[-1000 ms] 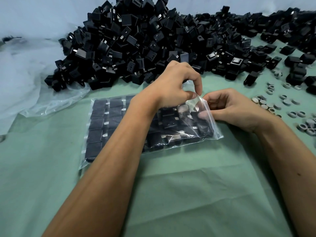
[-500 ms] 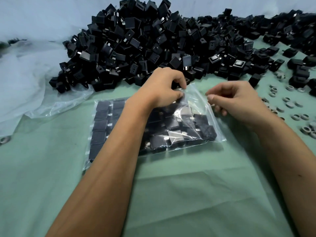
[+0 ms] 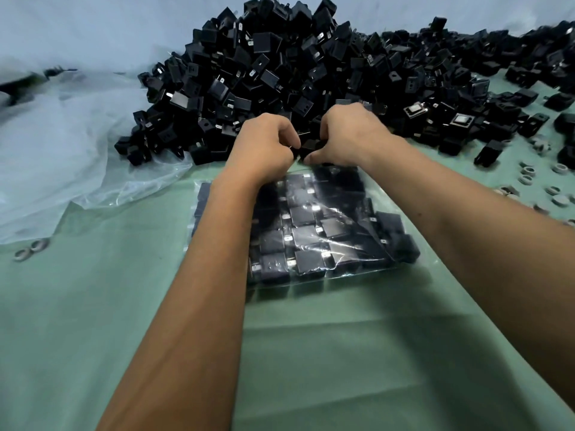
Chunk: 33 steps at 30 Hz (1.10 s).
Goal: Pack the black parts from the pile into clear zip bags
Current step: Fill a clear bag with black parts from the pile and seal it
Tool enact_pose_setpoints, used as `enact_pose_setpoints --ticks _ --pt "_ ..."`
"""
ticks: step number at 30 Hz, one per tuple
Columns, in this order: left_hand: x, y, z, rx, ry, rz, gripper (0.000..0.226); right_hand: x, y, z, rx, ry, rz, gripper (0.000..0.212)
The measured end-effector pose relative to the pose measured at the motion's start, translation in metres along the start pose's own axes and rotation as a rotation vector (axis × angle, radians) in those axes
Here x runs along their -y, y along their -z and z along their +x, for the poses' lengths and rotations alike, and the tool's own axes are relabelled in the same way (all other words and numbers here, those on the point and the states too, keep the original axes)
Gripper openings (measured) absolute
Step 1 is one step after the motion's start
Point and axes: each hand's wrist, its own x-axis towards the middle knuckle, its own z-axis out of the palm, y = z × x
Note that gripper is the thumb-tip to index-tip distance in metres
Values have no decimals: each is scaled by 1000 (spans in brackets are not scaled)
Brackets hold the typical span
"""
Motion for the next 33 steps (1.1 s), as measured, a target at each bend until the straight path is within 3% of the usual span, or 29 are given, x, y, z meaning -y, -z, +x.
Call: enact_pose_setpoints --ticks 4,8,11,14,17,22,26,33 --pt "-4 -3 0 -28 -1 -13 32 -4 6 -1 -35 -13 142 30" --pt "-18 -11 -3 -19 -60 -35 29 -44 15 -29 -208 -56 630 19" --pt "-35 -21 -8 31 -190 -66 32 -84 8 -57 -323 -118 920 14" --pt "-53 -36 -12 146 -365 -24 36 -117 -8 -80 -381 -267 967 3" --pt "-64 -51 -17 247 -440 25 40 -129 -19 -93 -278 -260 897 8" --pt "-62 -51 -18 223 -491 66 27 -116 -14 -102 -39 -83 974 4" --pt "-62 -45 -15 172 -524 83 14 -110 -17 -103 15 -26 1018 3" --pt "-62 -43 -15 140 -523 79 13 -110 -18 -105 74 27 1029 7"
